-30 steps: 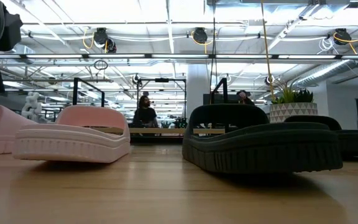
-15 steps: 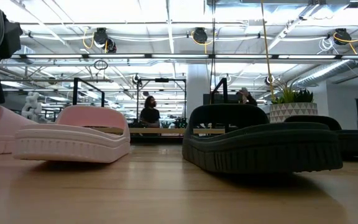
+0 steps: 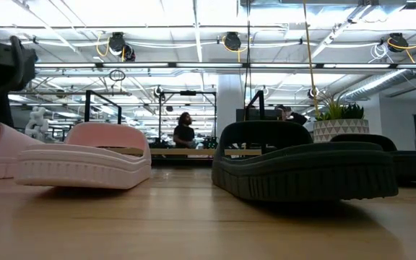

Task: Pick and place slides into the shelf
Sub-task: Put the left pink slipper on the shelf

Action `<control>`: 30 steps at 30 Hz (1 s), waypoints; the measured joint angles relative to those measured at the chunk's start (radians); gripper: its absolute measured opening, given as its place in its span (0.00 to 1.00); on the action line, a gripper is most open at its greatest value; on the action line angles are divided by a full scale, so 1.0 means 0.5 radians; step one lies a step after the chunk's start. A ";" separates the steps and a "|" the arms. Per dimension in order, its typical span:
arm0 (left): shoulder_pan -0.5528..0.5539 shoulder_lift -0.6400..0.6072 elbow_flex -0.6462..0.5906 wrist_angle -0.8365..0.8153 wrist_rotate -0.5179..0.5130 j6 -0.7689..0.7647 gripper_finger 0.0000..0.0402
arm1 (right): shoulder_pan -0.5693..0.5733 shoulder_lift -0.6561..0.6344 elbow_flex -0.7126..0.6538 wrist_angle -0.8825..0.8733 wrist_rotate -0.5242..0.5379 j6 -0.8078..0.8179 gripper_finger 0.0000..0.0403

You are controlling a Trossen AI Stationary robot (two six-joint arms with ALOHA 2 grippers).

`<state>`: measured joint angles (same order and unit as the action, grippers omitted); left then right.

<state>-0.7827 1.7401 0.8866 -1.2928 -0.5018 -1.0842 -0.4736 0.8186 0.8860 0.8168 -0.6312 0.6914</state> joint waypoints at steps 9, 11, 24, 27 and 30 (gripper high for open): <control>0.104 -0.004 -0.070 0.154 0.009 0.126 0.03 | 0.000 0.075 0.000 0.000 0.010 0.004 0.46; 0.117 -0.029 -0.070 0.139 0.051 0.128 0.03 | 0.000 0.094 0.000 -0.001 0.013 0.005 0.46; 0.087 -0.606 0.236 -0.558 0.305 -0.085 0.01 | -0.001 0.139 -0.001 0.002 0.057 0.005 0.46; 0.130 -0.747 0.433 -0.557 0.129 -0.138 0.00 | -0.001 0.139 -0.001 0.001 0.057 0.006 0.46; 0.244 -0.773 0.665 -0.565 -0.069 0.036 0.00 | -0.001 0.140 -0.001 -0.001 0.058 0.006 0.46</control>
<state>-0.6606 1.3537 1.2191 -1.5755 -0.5364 -1.0662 -0.4740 0.8884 0.8856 0.8165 -0.6022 0.6945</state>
